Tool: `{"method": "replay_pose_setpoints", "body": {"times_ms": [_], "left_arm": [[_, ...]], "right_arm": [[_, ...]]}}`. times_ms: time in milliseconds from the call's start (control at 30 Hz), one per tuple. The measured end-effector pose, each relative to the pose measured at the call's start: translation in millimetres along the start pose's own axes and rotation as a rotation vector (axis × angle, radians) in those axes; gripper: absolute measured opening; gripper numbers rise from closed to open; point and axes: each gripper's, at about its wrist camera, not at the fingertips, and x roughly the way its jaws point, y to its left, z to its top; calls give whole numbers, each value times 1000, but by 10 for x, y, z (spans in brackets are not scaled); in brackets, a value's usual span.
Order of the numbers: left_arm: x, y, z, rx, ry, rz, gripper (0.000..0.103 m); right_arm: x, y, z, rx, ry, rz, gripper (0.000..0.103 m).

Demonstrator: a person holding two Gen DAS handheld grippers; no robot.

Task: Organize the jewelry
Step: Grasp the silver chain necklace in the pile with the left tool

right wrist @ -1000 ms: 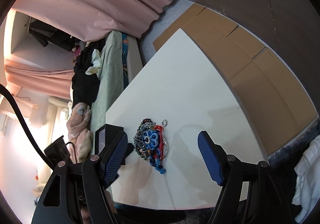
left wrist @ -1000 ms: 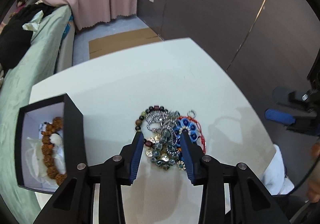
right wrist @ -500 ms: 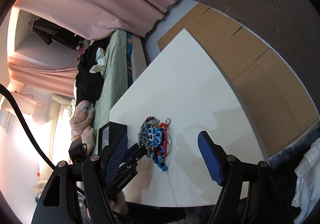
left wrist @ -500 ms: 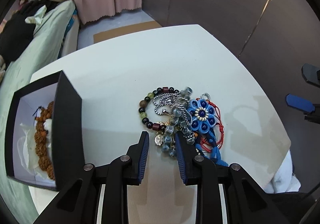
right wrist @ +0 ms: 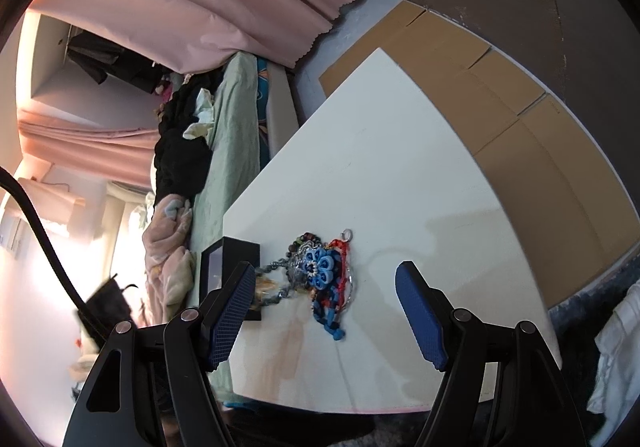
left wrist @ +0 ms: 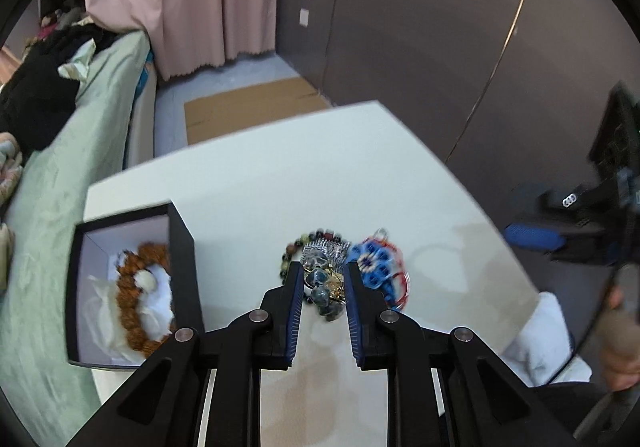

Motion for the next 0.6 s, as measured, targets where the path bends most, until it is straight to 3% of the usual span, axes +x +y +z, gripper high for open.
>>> {"method": "replay_pose_setpoints", "body": {"times_ms": [200, 600], "left_arm": [[-132, 57, 63, -22, -9, -21, 21], [-351, 283, 122, -141, 23, -137, 21]], "right_arm": [[46, 24, -14, 1, 11, 4, 73], [79, 42, -32, 0, 23, 10, 73]]}}
